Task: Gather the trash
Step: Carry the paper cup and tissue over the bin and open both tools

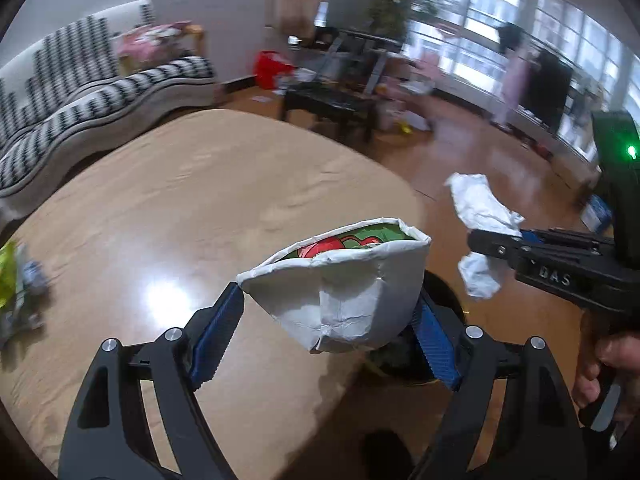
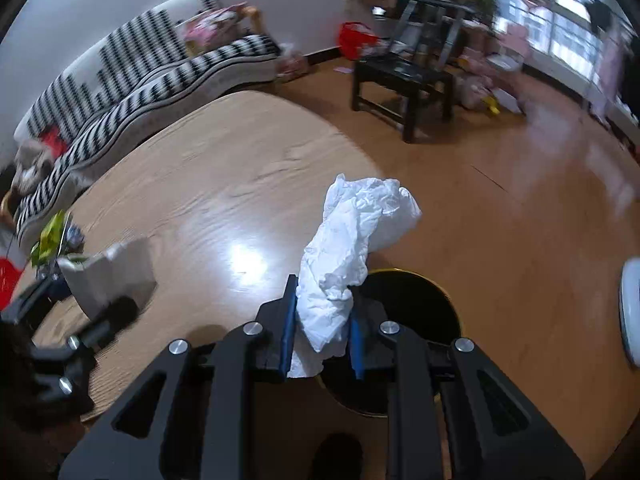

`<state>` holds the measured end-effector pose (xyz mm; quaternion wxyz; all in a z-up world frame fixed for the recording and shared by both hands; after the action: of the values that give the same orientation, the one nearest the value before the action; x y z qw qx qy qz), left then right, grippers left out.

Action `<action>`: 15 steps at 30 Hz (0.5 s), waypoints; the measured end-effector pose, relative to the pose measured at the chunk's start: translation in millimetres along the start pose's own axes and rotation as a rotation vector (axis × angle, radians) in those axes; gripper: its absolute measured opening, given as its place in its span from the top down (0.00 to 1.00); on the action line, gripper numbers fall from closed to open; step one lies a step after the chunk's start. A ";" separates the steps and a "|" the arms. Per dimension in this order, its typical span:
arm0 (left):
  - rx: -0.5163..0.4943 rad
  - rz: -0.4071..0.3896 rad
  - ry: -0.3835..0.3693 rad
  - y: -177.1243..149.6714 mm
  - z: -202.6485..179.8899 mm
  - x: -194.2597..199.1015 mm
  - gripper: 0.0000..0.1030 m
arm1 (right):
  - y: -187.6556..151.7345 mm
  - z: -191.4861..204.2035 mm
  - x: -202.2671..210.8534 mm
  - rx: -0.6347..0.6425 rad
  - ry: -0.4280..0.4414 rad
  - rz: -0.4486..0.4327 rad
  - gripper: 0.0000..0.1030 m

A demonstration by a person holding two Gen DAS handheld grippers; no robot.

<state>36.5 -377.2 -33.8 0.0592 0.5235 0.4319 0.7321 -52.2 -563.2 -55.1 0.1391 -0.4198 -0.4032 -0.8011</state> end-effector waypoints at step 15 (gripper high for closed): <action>-0.131 0.069 -0.162 19.6 -97.5 -68.9 0.22 | 2.2 -93.7 4.0 -0.167 -0.072 0.023 0.78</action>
<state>-5.4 -482.1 -77.1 0.1030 0.5903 0.3586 0.7158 -106.0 -635.6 -81.0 0.0982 -0.4630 -0.3350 -0.8147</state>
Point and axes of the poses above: each gripper's, at about its wrist camera, not at the fingertips, and x roughly against the way its jaws point, z to its left, y to its top, the point moved 3 cm from there along -x, roughly the way its jaws point, and after that the axes turned 15 degrees about -x, right-handed, at the moved point
